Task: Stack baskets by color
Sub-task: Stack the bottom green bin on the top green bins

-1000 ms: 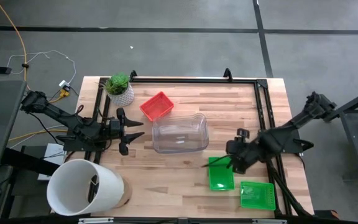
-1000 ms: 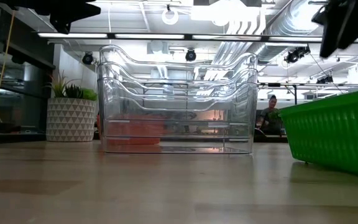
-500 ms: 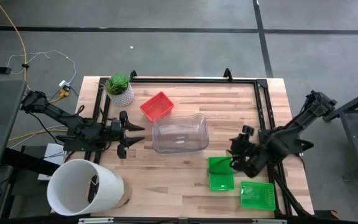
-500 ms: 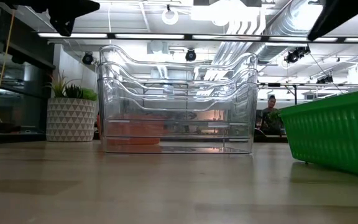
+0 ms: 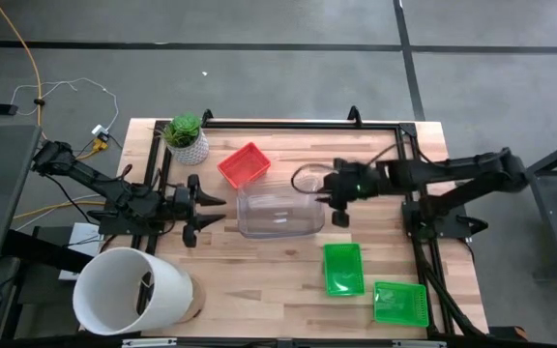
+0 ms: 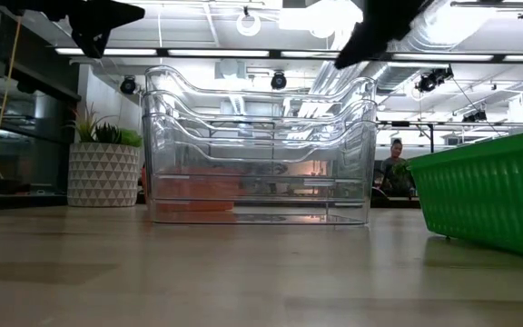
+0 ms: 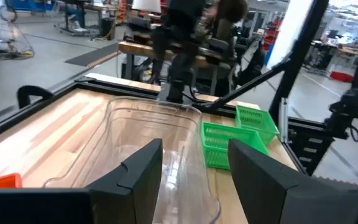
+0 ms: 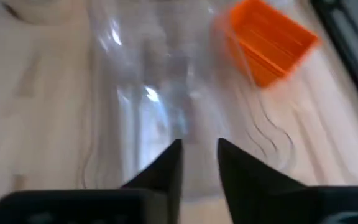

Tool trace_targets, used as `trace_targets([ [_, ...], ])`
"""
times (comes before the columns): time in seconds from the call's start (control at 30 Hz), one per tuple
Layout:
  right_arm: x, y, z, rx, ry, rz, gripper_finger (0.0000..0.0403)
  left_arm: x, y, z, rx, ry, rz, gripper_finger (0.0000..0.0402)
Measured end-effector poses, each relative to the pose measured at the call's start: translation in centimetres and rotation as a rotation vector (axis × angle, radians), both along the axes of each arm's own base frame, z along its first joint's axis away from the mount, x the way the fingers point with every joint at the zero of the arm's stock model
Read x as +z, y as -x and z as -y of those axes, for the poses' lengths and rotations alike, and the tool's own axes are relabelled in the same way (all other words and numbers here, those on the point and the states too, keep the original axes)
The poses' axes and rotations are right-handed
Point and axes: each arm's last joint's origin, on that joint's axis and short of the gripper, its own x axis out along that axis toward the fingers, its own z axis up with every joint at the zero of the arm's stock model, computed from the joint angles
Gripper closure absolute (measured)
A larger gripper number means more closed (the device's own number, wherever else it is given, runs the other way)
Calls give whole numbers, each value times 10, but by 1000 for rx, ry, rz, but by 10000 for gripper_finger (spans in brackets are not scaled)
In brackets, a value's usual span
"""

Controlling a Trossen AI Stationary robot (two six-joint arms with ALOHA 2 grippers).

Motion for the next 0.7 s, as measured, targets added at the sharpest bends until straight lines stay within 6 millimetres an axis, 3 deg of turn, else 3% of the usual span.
trace_targets([
  [0.17, -32, 6, 15, 111, -115, 76, 394, -1, 0, 0, -17, -16, -14, 230],
  [0.3, -62, 25, 16, 116, -142, 234, 385, 0, 1, -1, 7, -61, -11, 230],
  [0.53, -73, 51, 13, 111, -69, 681, 398, 12, 18, 0, 97, -123, 54, 230],
  [0.7, -70, 55, 0, 179, -54, 760, 402, 17, 28, 6, 81, -158, 78, 230],
])
